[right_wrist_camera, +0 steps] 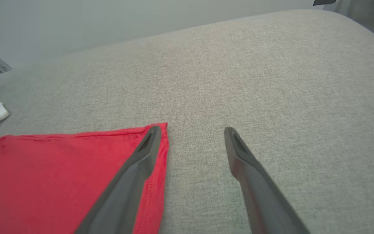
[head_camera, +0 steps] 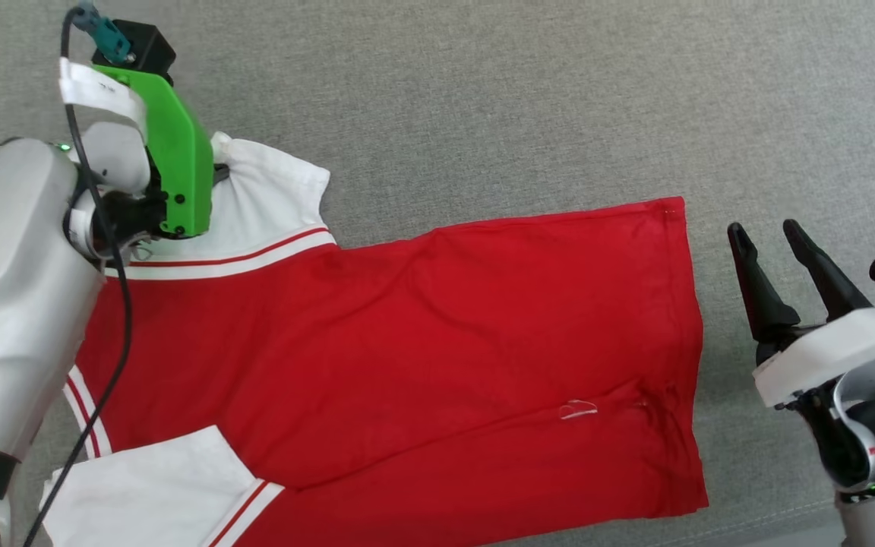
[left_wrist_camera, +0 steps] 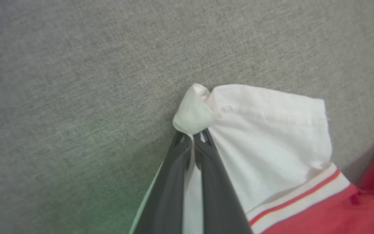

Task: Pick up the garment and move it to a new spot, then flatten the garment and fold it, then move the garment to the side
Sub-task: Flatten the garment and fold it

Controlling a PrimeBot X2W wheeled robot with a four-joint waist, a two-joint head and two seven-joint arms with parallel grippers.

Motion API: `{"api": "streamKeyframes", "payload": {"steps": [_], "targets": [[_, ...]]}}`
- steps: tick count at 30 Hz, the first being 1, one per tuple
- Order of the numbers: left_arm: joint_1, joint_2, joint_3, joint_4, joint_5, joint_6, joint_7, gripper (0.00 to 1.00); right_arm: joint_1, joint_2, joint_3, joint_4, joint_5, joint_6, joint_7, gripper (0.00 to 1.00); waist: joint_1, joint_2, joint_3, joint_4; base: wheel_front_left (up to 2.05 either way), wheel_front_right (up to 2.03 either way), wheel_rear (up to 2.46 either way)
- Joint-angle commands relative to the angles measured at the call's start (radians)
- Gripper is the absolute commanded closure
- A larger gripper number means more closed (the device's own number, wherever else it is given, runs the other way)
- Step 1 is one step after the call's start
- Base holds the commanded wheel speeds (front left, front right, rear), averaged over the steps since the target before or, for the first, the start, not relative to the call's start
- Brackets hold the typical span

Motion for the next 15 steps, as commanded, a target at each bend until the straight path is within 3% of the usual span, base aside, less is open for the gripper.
{"api": "streamKeyframes", "payload": {"steps": [1, 11, 15], "targets": [[0.058, -0.018, -0.018, 0.015, 0.01, 0.01, -0.015, 1.0, -0.029, -0.026, 0.009, 0.018, 0.022, -0.001, 0.047, 0.0, -0.0001, -0.0001, -0.028, 0.029, 0.0, 0.0, 0.0], [0.065, -0.036, -0.012, -0.139, 0.04, 0.036, -0.124, 1.0, -0.149, -0.187, 0.108, 0.089, 0.128, -0.001, 0.478, 0.0, -0.0001, -0.0001, -0.063, 0.157, 0.0, 0.0, 0.0], [0.073, -0.037, -0.016, -0.185, 0.045, 0.044, -0.132, 1.0, -0.188, -0.209, 0.152, 0.125, 0.151, -0.001, 0.545, 0.0, -0.0001, -0.0001, -0.05, 0.187, 0.0, 0.0, 0.0]]}}
